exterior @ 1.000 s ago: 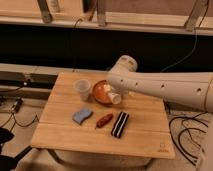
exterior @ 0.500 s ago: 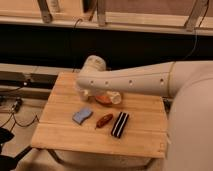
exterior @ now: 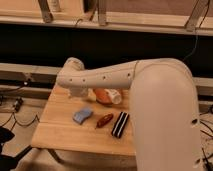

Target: Place the white sponge in the ceramic cup

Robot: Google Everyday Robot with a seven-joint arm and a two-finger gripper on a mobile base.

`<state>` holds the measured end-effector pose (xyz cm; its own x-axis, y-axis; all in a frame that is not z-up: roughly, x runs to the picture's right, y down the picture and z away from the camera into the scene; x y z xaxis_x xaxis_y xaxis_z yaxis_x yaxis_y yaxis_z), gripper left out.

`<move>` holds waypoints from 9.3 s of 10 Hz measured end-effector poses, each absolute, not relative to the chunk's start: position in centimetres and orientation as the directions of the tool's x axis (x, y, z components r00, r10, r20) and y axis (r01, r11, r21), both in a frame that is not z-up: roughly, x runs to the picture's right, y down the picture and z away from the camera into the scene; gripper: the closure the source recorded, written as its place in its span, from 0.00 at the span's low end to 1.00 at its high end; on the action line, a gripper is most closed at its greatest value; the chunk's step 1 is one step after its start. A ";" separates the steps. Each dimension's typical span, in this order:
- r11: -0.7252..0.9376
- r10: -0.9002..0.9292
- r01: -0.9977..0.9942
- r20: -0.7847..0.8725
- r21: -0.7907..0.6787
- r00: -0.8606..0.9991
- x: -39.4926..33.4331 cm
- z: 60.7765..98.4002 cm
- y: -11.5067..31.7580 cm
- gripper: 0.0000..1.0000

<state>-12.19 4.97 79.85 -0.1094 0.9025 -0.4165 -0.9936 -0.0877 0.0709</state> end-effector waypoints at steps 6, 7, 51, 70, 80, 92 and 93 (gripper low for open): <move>-0.041 0.866 -0.992 -0.491 0.118 -0.094 -7.0 80.4 8.3 0.20; -0.047 0.848 -0.991 -0.519 0.123 -0.105 -6.3 80.7 9.6 0.20; -0.166 0.862 -0.986 -0.485 0.004 -0.147 -10.7 83.1 3.8 1.00; 0.192 0.972 -0.973 -0.112 -0.126 0.206 -12.6 79.5 -13.7 1.00; 0.071 0.997 -0.982 -0.013 -0.177 0.074 -10.0 84.5 -12.7 1.00; 0.123 0.991 -0.981 -0.037 -0.149 0.130 -11.1 88.8 -8.7 1.00; 0.115 0.992 -0.981 -0.035 -0.154 0.122 -11.1 88.9 -8.5 1.00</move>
